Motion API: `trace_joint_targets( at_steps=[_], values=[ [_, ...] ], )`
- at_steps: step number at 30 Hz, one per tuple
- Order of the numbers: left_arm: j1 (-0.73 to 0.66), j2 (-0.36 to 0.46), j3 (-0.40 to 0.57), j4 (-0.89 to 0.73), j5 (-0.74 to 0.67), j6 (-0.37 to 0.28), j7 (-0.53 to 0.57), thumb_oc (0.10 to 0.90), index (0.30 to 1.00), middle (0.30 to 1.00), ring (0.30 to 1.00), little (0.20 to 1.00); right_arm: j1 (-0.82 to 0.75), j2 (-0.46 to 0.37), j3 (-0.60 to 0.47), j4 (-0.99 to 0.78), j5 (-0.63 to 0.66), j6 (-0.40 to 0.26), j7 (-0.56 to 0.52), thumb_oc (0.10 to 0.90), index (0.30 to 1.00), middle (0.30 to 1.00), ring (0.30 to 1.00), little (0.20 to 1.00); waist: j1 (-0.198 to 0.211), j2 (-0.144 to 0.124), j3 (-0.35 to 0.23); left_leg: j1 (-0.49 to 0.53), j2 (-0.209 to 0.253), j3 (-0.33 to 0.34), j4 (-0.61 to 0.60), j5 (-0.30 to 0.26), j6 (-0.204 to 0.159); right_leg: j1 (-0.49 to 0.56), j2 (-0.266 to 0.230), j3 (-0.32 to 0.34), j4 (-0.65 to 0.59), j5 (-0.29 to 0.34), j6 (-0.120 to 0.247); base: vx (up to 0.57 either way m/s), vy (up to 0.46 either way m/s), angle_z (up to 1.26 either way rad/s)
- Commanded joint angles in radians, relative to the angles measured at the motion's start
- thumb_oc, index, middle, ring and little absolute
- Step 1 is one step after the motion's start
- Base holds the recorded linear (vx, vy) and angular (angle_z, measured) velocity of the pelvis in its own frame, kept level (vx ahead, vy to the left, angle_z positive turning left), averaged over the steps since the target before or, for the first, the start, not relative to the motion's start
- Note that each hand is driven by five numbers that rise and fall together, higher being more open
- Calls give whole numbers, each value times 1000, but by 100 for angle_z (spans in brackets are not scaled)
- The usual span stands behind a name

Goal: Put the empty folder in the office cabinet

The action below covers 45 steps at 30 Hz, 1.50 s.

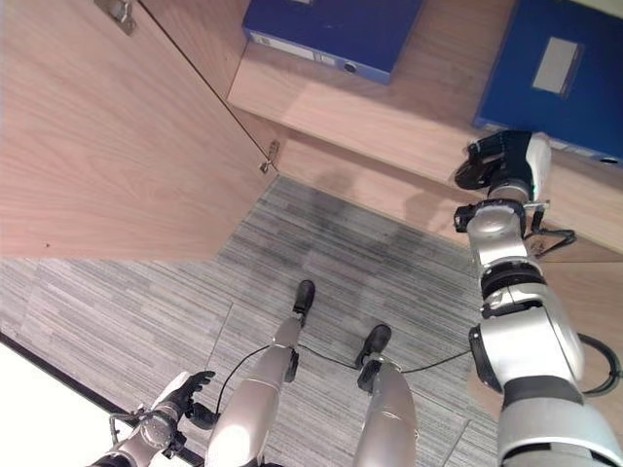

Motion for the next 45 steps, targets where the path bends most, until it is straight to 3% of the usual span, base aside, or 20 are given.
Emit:
trace_joint_targets(
  at_steps=[1, 8, 10, 17, 24, 26, 27, 28, 31, 32, 36, 38, 39, 40, 41, 45],
  values=[
    [27, 55, -27, 32, -41, 9, 12, 800, 900, 900, 900, 900, -65, -154, 52, 6, 41, -25, -30, 400, 300, 300, 300, 300, 11, 29, -5, 16, 30, 42, 111, -177, -49, 67, -15, 9, -144, -1, 103, 0, 0, 0],
    [44, 64, -29, 38, -35, 4, 6, 800, 900, 900, 900, 900, -160, -232, 109, 28, 52, -22, -28, 400, 300, 300, 300, 300, 17, 38, -19, 18, 30, 40, 67, -161, -50, 47, -19, 8, -140, -3, 106, 19, 0, 1],
    [32, 77, -24, 51, -41, 7, 4, 800, 900, 900, 900, 900, -275, -266, 182, 34, 44, -20, -27, 400, 300, 300, 300, 300, 20, 27, -34, 25, 32, 35, 47, -155, -51, 41, -18, 7, -148, 0, 106, 45, -12, 0],
    [27, 96, -27, 76, -26, 8, 9, 800, 900, 900, 900, 900, -444, -296, 293, 62, 69, -20, -18, 400, 300, 300, 300, 300, 27, 0, -61, 27, 29, 28, 43, -160, -52, 40, -15, 3, -150, 2, 105, 27, -15, -1],
    [20, 96, -20, 98, -26, 12, 18, 800, 900, 900, 900, 900, -459, -269, 291, 16, 115, -47, -29, 400, 300, 300, 300, 300, 27, -20, -68, 25, 31, 33, 57, -170, -51, 45, -12, 9, -153, 4, 105, 12, -5, 0],
    [-15, 84, 15, 116, -53, 23, 23, 800, 900, 900, 900, 900, -379, -231, 237, -84, 135, -66, -37, 400, 300, 300, 300, 300, 15, -37, -73, 34, 33, 33, 67, -178, -47, 68, -7, 12, -159, 3, 101, 40, 26, 0],
    [-33, 67, 43, 128, -68, 34, 35, 800, 900, 900, 900, 900, -269, -203, 154, -230, 134, -91, -64, 400, 300, 300, 300, 300, 4, -52, -78, 47, 32, 34, 72, -186, -44, 89, -2, 13, -168, 5, 99, 36, 24, 0],
    [-33, 69, 42, 127, -68, 34, 35, 800, 900, 900, 900, 900, -266, -203, 151, -232, 133, -91, -65, 400, 300, 300, 300, 300, 5, -53, -79, 47, 32, 34, 72, -186, -44, 89, -2, 13, -168, 5, 99, 0, 0, 0],
    [-45, 27, 99, 134, -64, 48, 43, 800, 900, 900, 900, 900, 95, -115, -95, -583, 40, -149, -119, 400, 300, 300, 300, 300, -25, -82, -94, 90, 34, 32, 74, -209, -35, 154, 8, 6, -209, 11, 97, 28, 16, 1],
    [-45, 29, 97, 134, -64, 48, 43, 800, 900, 900, 900, 900, 99, -115, -98, -585, 39, -148, -120, 400, 300, 300, 300, 300, -23, -83, -94, 91, 34, 32, 74, -209, -35, 154, 8, 6, -209, 11, 97, 48, -2, 9],
    [-63, -1, 174, 143, -74, 64, 38, 800, 900, 900, 900, 900, 481, 32, -274, -820, -52, -182, -96, 400, 300, 300, 300, 300, -67, -116, -122, 131, 39, 26, 73, -223, -27, 209, 11, -2, -230, 14, 97, 63, 17, 4],
    [-45, -35, 190, 147, -66, 70, 30, 800, 900, 900, 900, 900, 648, 136, -306, -898, -108, -194, -100, 400, 300, 300, 300, 300, -86, -131, -131, 150, 42, 30, 77, -232, -25, 236, 12, 1, -239, 15, 97, 68, 32, 5],
    [-34, -52, 205, 155, -65, 79, 30, 800, 900, 900, 900, 900, 772, 239, -313, -917, -110, -194, -90, 769, 853, 853, 853, 853, -102, -145, -143, 178, 48, 35, 75, -236, -24, 262, 15, 2, -252, 20, 98, 67, 30, 5],
    [-30, -50, 203, 154, -64, 79, 30, 800, 900, 900, 900, 900, 778, 242, -314, -921, -111, -192, -90, 800, 900, 900, 900, 900, -101, -146, -145, 180, 48, 35, 73, -236, -24, 266, 16, 2, -255, 21, 99, 75, 54, -1],
    [-13, -69, 219, 159, -57, 85, 30, 800, 900, 900, 900, 900, 880, 302, -304, -944, -116, -181, -68, 800, 900, 900, 900, 900, -120, -162, -162, 219, 58, 42, 66, -238, -28, 306, 20, 4, -279, 26, 101, 14, 43, -9],
    [12, -87, 224, 165, -40, 87, 34, 800, 900, 900, 900, 900, 989, 340, -255, -888, -156, -156, -52, 800, 900, 900, 900, 900, -153, -180, -202, 303, 70, 63, 43, -237, -27, 376, 31, 7, -317, 43, 105, 37, 45, -12]
  ],
)
